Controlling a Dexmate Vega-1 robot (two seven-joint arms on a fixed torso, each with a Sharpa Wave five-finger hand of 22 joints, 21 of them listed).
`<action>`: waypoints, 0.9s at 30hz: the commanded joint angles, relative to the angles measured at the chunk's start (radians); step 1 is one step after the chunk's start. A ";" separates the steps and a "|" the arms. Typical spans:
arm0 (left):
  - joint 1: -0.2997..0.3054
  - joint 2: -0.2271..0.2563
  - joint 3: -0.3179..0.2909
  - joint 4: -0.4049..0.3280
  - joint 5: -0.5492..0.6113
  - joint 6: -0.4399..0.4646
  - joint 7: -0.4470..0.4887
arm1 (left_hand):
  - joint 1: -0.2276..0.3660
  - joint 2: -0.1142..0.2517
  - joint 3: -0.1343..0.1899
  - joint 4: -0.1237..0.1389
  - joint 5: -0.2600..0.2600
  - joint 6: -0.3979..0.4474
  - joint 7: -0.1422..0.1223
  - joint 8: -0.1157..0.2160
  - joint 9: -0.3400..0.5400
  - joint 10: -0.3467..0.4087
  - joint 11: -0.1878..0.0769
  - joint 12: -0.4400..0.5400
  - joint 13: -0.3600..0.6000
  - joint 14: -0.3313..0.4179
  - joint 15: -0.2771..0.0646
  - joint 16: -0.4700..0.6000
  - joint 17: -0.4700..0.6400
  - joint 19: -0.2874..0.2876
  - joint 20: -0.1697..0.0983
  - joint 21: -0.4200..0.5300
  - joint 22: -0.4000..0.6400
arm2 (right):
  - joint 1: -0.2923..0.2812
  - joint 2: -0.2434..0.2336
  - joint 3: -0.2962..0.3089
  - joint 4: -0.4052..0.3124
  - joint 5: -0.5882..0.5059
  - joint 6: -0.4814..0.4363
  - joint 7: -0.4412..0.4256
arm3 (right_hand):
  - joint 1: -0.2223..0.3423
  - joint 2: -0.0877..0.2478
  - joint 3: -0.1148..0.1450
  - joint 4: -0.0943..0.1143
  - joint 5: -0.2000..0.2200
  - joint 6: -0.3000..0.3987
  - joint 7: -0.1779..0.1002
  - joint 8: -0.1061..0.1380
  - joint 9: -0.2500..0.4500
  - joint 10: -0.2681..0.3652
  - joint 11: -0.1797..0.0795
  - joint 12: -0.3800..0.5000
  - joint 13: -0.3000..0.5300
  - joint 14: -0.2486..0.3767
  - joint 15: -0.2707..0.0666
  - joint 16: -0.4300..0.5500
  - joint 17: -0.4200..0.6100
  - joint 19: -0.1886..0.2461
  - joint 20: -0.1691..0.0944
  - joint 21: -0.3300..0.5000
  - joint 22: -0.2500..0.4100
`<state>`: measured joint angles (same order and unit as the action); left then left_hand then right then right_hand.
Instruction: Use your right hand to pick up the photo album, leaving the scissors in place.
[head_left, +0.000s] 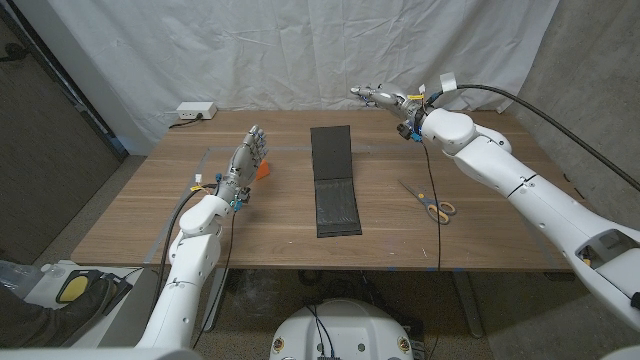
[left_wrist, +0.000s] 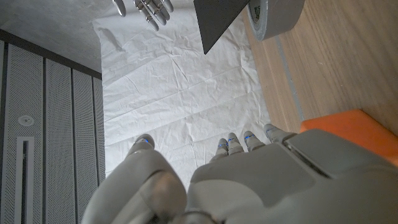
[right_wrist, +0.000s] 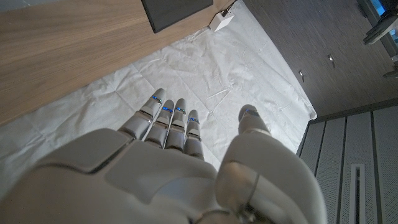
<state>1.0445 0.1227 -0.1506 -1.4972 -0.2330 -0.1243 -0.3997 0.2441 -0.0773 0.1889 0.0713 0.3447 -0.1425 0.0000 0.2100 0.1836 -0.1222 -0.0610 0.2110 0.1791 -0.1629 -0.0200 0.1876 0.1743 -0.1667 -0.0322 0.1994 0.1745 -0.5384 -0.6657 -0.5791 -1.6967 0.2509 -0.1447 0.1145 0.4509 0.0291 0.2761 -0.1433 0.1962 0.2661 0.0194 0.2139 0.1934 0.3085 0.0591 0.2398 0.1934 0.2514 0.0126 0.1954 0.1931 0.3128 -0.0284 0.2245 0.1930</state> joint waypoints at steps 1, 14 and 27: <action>0.009 -0.001 -0.005 -0.015 0.001 0.001 0.008 | 0.011 0.000 -0.002 -0.002 0.007 0.006 0.003 -0.001 0.003 0.002 0.006 -0.004 0.004 0.001 0.001 0.000 0.004 -0.039 -0.095 -0.001 0.003 | 0.064 0.010 -0.043 0.012 -0.041 -0.053 0.041 | 0.024 -0.007 0.003 -0.013 0.000 -0.012 -0.005 -0.006 0.002 -0.010 0.001 -0.006 0.002 -0.025 0.006 -0.013 0.001 -0.023 0.008 -0.012 0.003; -0.001 0.000 -0.005 0.007 0.000 -0.001 0.002 | 0.013 0.001 -0.005 -0.003 0.006 0.009 0.000 -0.003 0.003 0.002 0.004 -0.005 0.004 0.001 0.002 -0.001 0.004 -0.041 -0.091 -0.001 0.004 | 0.135 0.011 -0.097 0.006 -0.096 -0.138 0.098 | 0.054 -0.013 0.009 -0.019 0.001 -0.023 -0.015 -0.012 0.003 -0.031 0.006 -0.015 0.003 -0.067 0.012 -0.018 -0.006 -0.063 0.021 -0.026 0.000; -0.015 0.005 0.003 0.012 0.005 0.007 -0.004 | 0.015 0.002 -0.008 -0.003 0.005 0.009 -0.003 -0.004 0.003 0.001 0.002 -0.007 0.005 0.000 0.002 -0.002 0.004 -0.042 -0.088 -0.002 0.004 | 0.233 0.023 -0.187 0.004 -0.191 -0.246 0.180 | 0.092 -0.023 0.019 -0.029 0.009 -0.055 -0.029 -0.021 0.002 -0.049 0.008 -0.020 0.003 -0.043 0.009 -0.005 -0.006 -0.064 0.028 -0.023 -0.002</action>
<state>1.0407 0.1233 -0.1553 -1.4927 -0.2331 -0.1243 -0.3971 0.2481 -0.0734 0.1849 0.0673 0.3447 -0.1372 -0.0053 0.2099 0.1836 -0.1222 -0.0611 0.2070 0.1791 -0.1627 -0.0203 0.1877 0.1743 -0.1667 -0.0322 0.1994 0.1745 -0.3839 -0.6547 -0.6961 -1.6938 0.1326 -0.3066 0.2317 0.5260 0.0069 0.2928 -0.1654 0.1988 0.2206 -0.0075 0.1984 0.1932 0.2639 0.0715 0.2206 0.1932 0.1968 0.0180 0.1850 0.1860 0.2469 -0.0017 0.1993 0.1906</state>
